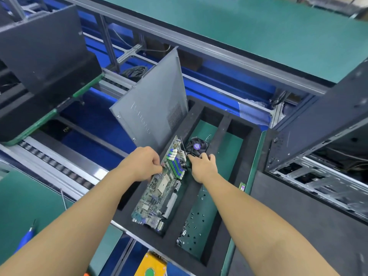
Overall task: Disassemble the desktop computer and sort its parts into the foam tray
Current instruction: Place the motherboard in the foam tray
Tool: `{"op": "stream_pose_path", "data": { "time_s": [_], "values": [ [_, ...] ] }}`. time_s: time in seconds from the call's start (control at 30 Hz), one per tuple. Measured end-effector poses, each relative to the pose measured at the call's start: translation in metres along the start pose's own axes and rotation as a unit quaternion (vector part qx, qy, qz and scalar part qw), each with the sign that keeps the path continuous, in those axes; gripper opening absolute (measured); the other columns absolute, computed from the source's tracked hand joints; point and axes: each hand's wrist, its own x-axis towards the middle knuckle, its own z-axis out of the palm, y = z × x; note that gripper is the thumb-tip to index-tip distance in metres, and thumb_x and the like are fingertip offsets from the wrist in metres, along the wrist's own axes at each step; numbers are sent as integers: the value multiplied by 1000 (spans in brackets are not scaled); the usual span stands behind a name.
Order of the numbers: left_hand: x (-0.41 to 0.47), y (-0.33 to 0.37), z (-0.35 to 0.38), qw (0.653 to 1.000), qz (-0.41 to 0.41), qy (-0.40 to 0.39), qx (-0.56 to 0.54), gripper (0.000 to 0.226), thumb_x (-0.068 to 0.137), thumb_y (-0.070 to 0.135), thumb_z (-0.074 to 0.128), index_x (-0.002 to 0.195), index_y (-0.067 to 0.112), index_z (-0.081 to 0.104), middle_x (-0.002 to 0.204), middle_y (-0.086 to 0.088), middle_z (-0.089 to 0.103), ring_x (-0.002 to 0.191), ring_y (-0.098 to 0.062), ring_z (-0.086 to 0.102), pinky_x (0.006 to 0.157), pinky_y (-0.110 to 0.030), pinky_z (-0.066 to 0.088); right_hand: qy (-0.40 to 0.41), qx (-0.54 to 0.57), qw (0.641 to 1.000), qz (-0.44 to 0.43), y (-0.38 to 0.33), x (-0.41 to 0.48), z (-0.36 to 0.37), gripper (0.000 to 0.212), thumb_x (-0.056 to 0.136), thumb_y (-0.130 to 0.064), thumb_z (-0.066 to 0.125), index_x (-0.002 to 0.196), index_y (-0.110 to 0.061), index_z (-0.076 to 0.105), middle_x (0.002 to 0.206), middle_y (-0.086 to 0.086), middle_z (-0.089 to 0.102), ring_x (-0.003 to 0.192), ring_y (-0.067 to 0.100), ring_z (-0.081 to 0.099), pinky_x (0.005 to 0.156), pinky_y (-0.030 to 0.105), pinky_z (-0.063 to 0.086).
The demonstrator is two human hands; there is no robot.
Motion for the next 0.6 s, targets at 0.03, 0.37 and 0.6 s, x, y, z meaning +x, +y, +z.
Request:
{"op": "stream_pose_path", "data": {
  "time_s": [0.03,0.37,0.6],
  "values": [
    [2,-3,-2,1000,-7,1,11,20,85,14,62,66,10,64,59,-5,68,48,-15,55,65,-38,58,-2,3,1000,2,-1,0,0,71,87,-14,50,152,-29,25,126,6,55,128,23,33,109,47,17],
    [10,-36,-6,993,-112,34,33,30,94,4,51,64,6,46,63,-13,47,68,-34,67,73,-44,57,-14,102,994,-21,-11,-23,0,66,84,2,41,144,-26,41,147,18,42,142,27,22,118,50,6],
    [7,-3,6,974,-57,201,88,29,101,25,46,84,8,63,87,-10,61,78,-34,59,67,-42,55,14,217,976,-14,-22,-57,-2,64,86,3,33,142,-24,47,138,11,49,129,32,30,105,44,26]
  ]
}}
